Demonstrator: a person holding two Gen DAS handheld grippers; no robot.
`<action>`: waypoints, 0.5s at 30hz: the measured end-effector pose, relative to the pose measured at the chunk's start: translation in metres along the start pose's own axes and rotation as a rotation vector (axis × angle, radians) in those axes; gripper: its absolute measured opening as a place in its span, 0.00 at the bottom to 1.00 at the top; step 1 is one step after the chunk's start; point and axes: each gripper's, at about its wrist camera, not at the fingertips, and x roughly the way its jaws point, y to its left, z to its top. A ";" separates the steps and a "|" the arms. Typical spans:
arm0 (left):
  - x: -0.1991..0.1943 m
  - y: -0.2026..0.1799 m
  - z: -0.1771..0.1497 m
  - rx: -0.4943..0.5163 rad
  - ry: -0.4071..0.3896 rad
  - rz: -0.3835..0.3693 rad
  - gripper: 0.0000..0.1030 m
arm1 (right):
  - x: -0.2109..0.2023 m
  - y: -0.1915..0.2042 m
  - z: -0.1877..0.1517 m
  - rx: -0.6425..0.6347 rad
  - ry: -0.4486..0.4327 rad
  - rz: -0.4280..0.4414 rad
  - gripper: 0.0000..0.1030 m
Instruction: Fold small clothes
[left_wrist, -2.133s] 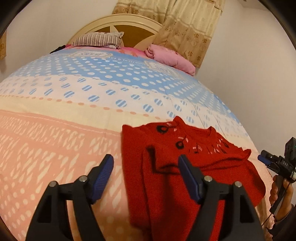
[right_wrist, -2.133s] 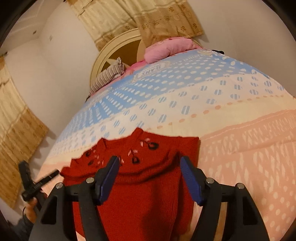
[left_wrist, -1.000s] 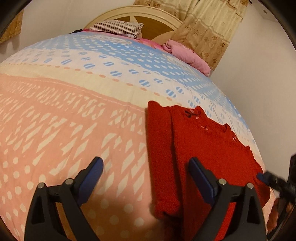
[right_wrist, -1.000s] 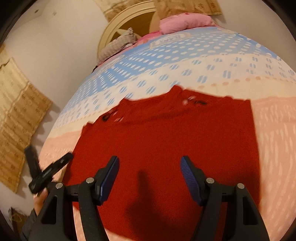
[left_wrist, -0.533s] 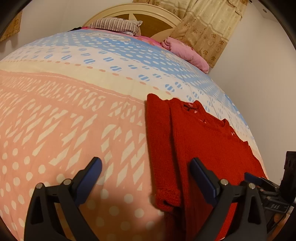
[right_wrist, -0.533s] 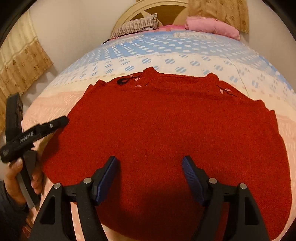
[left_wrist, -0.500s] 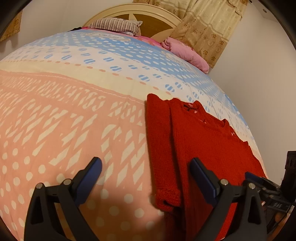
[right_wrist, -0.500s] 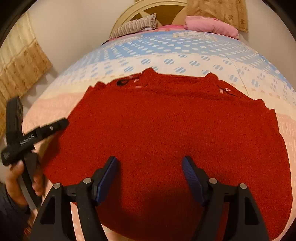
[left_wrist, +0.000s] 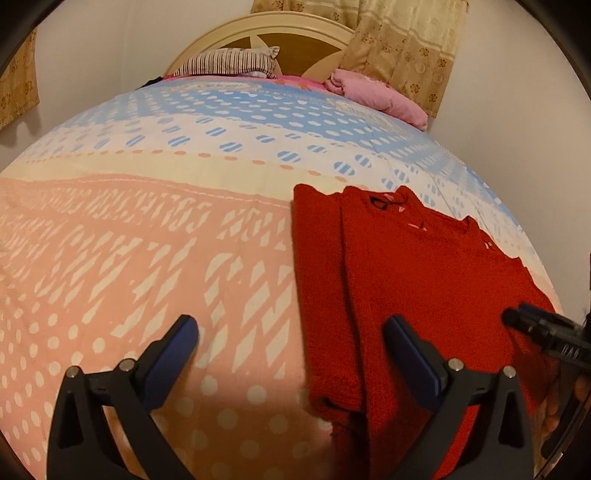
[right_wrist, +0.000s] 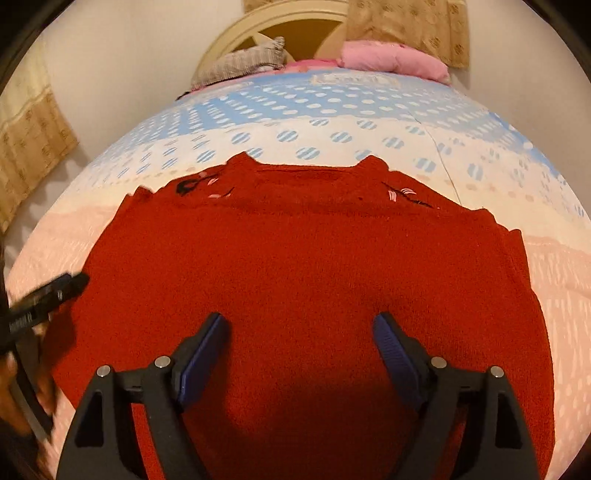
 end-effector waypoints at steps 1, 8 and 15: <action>0.000 0.000 0.000 0.001 -0.001 0.002 1.00 | -0.003 0.001 0.000 0.018 -0.005 0.009 0.81; 0.001 -0.001 0.000 0.002 0.002 0.002 1.00 | 0.025 0.033 0.017 -0.061 0.041 -0.045 0.81; 0.002 -0.002 0.000 0.003 0.006 0.000 1.00 | 0.046 0.035 0.036 -0.048 0.051 -0.081 0.82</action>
